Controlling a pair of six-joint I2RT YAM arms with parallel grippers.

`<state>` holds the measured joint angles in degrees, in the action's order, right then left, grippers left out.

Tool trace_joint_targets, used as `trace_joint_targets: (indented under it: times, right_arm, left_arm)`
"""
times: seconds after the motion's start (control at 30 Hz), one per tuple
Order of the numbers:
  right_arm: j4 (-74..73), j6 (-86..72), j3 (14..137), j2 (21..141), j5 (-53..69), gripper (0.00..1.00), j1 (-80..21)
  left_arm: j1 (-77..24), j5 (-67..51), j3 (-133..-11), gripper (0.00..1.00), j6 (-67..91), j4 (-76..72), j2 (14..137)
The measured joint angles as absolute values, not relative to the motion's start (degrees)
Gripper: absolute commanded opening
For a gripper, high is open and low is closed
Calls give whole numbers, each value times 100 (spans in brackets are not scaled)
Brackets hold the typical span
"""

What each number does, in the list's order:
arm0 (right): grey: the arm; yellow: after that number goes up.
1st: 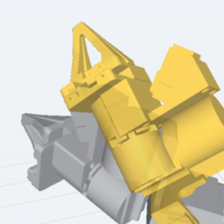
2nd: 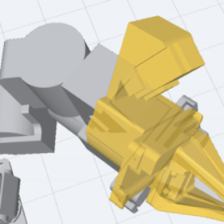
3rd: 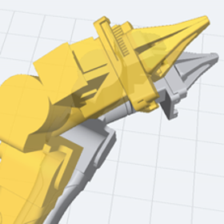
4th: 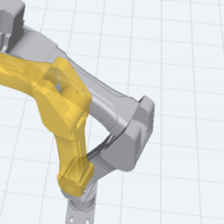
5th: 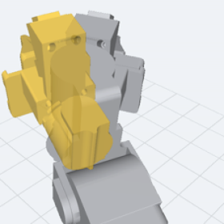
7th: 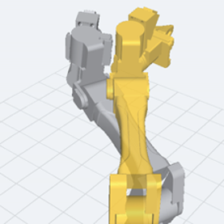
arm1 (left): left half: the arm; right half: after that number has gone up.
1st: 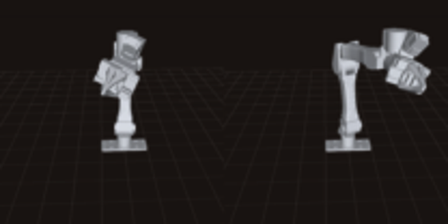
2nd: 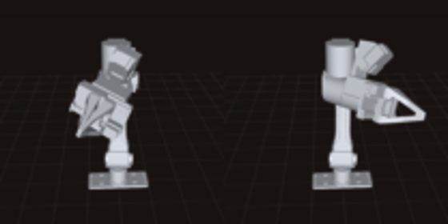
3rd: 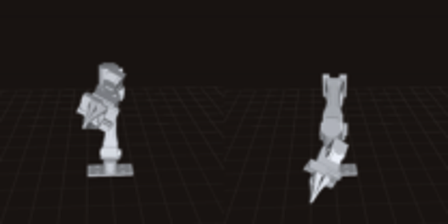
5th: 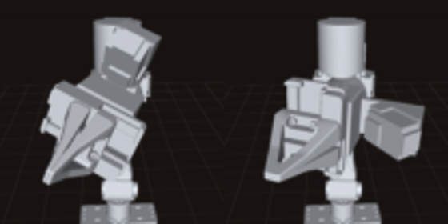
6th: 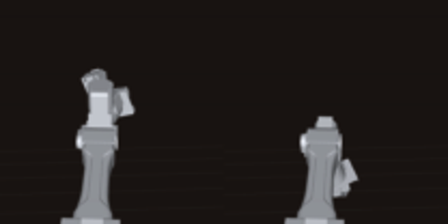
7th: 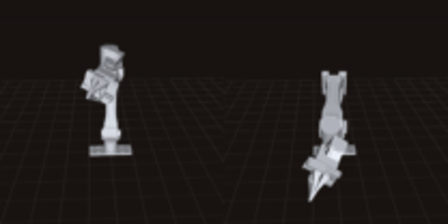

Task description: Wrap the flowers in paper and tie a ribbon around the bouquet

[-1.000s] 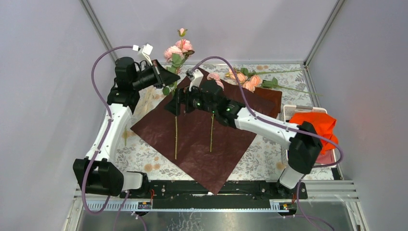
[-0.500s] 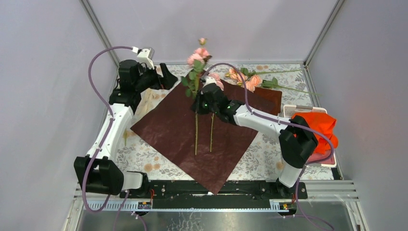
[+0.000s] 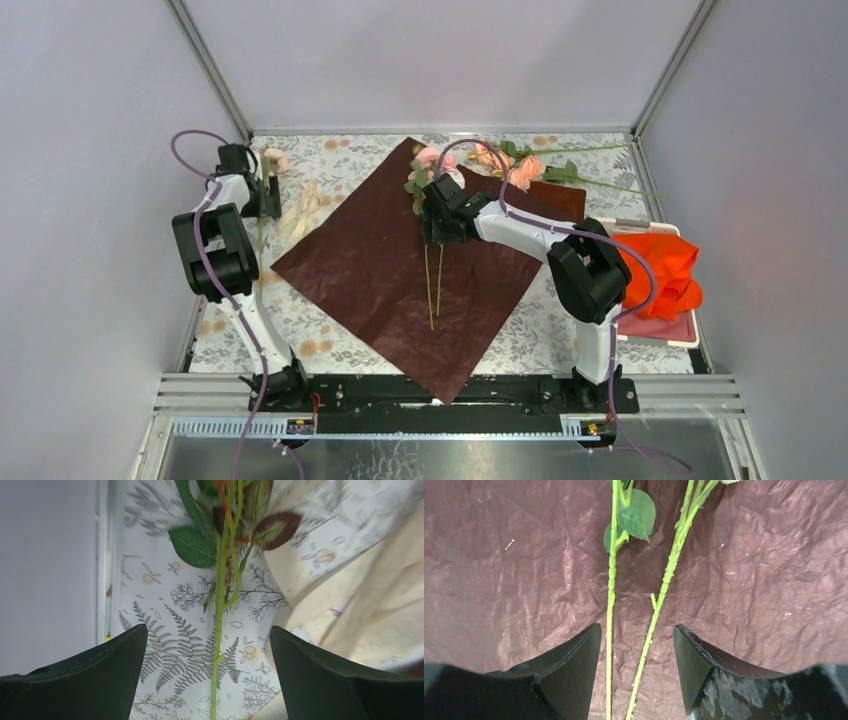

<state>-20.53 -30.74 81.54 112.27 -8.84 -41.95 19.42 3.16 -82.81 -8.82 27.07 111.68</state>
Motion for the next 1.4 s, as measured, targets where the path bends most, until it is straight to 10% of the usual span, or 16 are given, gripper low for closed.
trace_joint_targets:
  times: [0.17,0.37,0.8,0.93,1.4]
  right_arm:
    - [-2220,-2926,8256,10967,-1002,62,-4206]
    - [-2287,-2847,8228,10536,-1048,61,-4239]
    - [-2248,-2571,7966,9557,-1063,63,-4250]
    - [-1772,-2318,7730,9133,-773,88,-4423]
    - [703,-2473,8370,9736,1208,96,-5242]
  left_arm:
    - [1953,604,-8335,70,-1061,2877,11730]
    - [1979,615,-8691,0,-1140,2904,12042]
    - [3173,-1133,-8374,0,-541,3168,10488]
    - [3175,-2342,-8377,0,215,2884,9067]
    - [-30,-4145,-6595,0,3321,576,7183]
